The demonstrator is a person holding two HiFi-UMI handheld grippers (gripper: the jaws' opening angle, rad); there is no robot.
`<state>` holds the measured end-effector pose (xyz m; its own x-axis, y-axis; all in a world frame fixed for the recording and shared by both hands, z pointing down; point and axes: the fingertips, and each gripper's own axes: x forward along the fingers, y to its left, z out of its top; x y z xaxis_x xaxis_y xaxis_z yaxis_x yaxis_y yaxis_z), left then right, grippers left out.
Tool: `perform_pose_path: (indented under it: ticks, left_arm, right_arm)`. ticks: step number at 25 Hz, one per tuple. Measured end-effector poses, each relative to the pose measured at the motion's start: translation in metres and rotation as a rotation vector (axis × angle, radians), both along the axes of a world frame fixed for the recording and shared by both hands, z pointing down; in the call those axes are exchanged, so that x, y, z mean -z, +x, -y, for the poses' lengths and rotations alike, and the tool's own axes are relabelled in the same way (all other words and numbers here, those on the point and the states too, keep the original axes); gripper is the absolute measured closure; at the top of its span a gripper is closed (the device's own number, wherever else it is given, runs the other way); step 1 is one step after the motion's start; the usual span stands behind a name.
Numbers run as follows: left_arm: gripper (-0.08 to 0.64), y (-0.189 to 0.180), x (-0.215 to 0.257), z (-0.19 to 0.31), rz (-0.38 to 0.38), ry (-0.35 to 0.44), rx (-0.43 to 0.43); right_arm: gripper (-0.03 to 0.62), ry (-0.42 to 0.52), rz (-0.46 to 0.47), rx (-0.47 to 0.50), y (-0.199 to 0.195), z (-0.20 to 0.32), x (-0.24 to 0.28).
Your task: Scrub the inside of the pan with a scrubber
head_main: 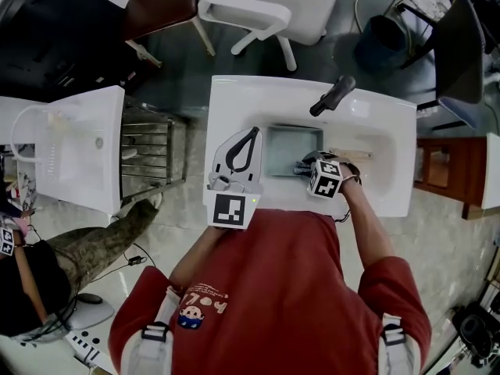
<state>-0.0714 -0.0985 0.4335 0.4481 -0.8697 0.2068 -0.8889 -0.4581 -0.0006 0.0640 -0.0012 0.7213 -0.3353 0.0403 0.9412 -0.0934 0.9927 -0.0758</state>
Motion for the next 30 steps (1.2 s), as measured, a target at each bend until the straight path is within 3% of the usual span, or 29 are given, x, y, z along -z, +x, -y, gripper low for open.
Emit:
perform_pose_path:
  ticks: [15,30]
  left_arm:
    - [0.552,0.000,-0.005,-0.002,0.000,-0.008,0.002]
    - [0.552,-0.001,-0.006,-0.002,-0.001,-0.007,-0.001]
  right_arm:
    - [0.431,-0.022,-0.026,-0.002,0.007,0.002,-0.005]
    - [0.431,0.115,-0.057,0.016,0.007,0.027,-0.009]
